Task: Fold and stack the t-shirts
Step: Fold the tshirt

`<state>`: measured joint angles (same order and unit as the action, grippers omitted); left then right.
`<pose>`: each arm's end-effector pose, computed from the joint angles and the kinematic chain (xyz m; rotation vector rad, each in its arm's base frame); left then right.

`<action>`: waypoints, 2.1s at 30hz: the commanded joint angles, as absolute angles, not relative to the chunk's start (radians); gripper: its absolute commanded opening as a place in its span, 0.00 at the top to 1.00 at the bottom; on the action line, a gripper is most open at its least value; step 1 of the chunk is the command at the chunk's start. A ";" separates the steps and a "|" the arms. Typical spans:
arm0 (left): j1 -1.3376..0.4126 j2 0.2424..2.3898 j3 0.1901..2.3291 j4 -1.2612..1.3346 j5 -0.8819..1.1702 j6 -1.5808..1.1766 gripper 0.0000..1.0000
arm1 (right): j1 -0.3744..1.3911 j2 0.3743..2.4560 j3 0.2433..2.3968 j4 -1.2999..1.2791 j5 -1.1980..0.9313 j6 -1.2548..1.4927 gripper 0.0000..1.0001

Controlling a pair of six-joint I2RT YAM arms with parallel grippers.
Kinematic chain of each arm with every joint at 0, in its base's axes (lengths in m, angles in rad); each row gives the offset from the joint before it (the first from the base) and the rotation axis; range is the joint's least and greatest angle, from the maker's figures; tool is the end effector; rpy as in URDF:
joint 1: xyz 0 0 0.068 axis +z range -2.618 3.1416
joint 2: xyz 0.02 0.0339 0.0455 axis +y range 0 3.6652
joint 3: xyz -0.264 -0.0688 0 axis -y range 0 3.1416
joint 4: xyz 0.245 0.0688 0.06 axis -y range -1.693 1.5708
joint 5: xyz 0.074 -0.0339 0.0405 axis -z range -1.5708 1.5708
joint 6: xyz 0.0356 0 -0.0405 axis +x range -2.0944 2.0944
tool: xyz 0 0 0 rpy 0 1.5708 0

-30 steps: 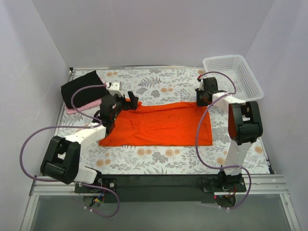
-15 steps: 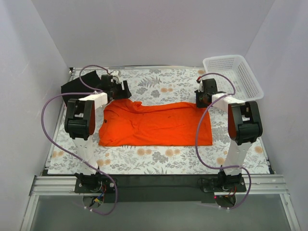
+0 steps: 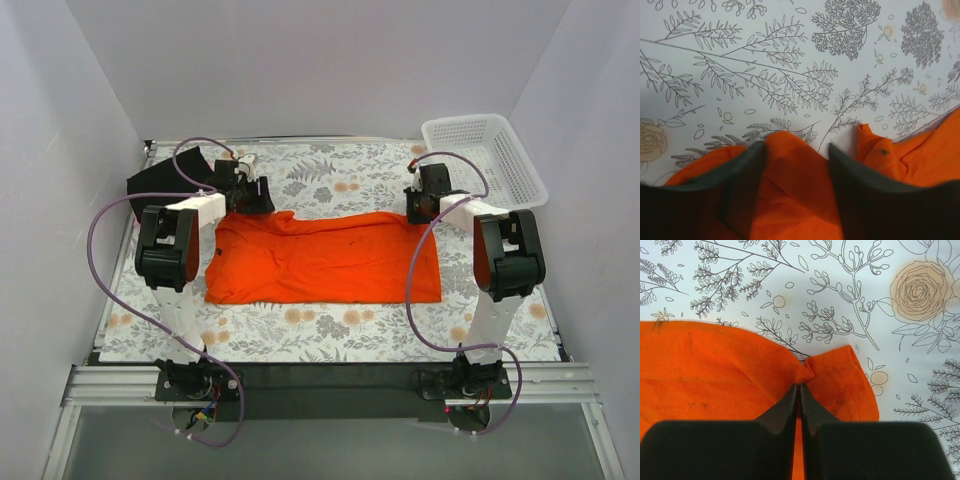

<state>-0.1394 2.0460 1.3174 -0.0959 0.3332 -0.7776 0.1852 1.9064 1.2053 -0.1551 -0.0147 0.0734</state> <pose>0.4308 -0.0722 0.1509 -0.6268 2.4206 -0.8086 0.3977 0.0750 0.1678 -0.1425 2.4272 0.1348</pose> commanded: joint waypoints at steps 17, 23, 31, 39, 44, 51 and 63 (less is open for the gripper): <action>-0.138 1.755 1.016 0.289 0.344 -0.836 1.00 | 0.190 1.876 1.192 -0.137 -0.018 0.058 0.99; -0.138 1.623 0.850 0.487 0.370 -0.871 1.00 | 0.192 1.876 1.190 -0.135 -0.025 0.058 0.99; -0.138 1.572 0.744 0.545 0.338 -0.885 1.00 | 0.199 1.812 1.132 -0.123 -0.014 0.063 0.99; -0.138 1.494 0.647 0.512 0.261 -0.885 1.00 | 0.215 1.645 1.037 -0.094 -0.005 0.074 0.99; -0.138 1.483 0.617 0.512 0.241 -0.885 1.00 | 0.219 1.600 0.976 -0.092 -0.005 0.077 0.99; -0.138 1.445 0.561 0.541 0.106 -0.888 1.00 | 0.227 1.517 0.887 -0.091 0.051 0.083 0.99; -0.138 1.428 0.554 0.460 0.012 -0.916 1.00 | 0.238 1.468 0.830 -0.123 0.071 0.089 0.99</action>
<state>-0.1394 1.4605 0.5373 0.5011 0.0723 -0.9035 0.2306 1.4948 0.8513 -0.1150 0.0532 0.0792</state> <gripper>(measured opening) 0.012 0.015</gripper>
